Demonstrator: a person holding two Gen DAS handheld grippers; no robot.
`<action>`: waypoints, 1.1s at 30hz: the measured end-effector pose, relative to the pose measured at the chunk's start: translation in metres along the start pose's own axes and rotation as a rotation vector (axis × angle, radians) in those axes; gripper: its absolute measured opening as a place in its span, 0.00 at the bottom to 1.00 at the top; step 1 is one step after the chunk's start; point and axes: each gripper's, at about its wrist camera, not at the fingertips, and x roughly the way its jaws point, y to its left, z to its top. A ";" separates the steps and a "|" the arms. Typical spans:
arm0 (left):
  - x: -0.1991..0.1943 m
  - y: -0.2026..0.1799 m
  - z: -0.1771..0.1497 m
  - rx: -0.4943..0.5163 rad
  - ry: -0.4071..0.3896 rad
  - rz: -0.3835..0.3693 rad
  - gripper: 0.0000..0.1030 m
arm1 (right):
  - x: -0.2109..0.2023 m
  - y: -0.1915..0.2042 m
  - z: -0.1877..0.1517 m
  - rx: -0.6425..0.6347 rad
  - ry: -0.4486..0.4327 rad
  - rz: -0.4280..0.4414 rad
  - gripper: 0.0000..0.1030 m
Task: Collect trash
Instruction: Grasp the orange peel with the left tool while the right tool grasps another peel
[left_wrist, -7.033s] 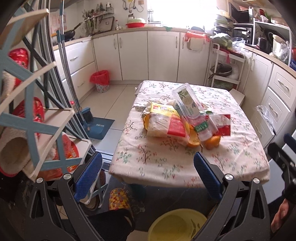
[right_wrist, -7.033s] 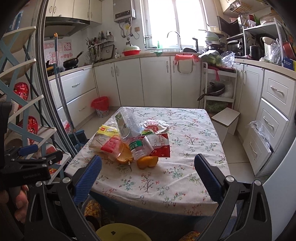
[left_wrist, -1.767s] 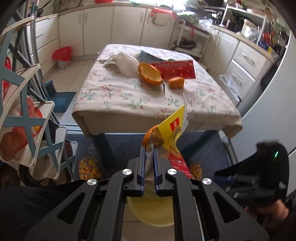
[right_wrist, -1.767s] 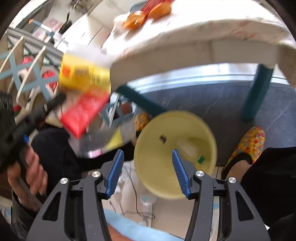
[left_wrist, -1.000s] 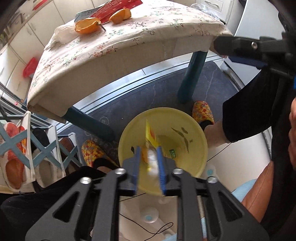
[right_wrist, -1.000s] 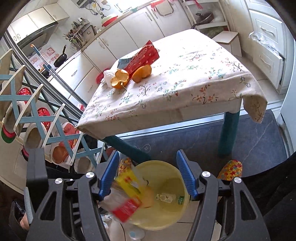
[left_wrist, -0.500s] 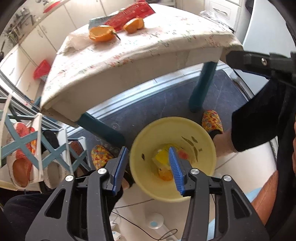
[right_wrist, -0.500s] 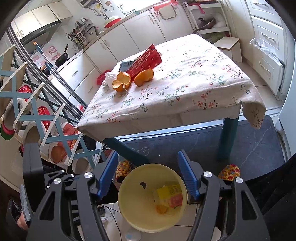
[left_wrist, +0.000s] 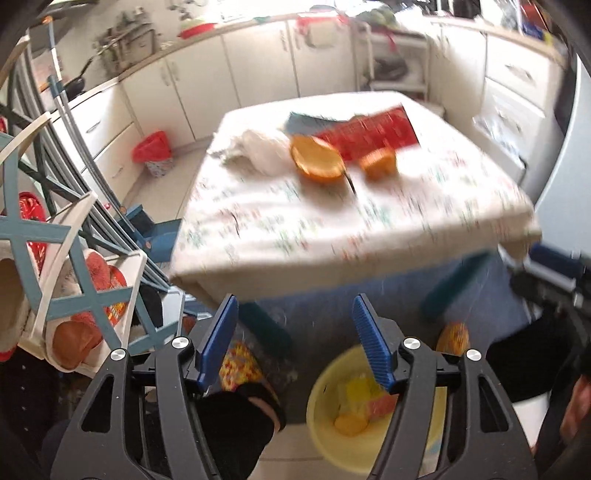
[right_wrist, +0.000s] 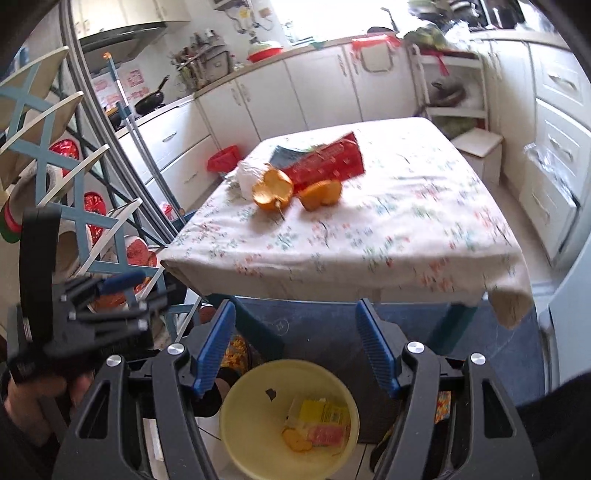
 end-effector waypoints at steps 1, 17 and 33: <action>0.002 0.004 0.008 -0.014 -0.011 0.005 0.60 | 0.002 0.001 0.004 -0.010 -0.001 0.001 0.64; 0.083 0.044 0.080 -0.328 0.046 -0.142 0.62 | 0.065 -0.005 0.077 -0.141 0.064 -0.005 0.64; 0.177 0.024 0.133 -0.368 0.158 -0.149 0.62 | 0.155 -0.034 0.117 0.016 0.211 0.029 0.60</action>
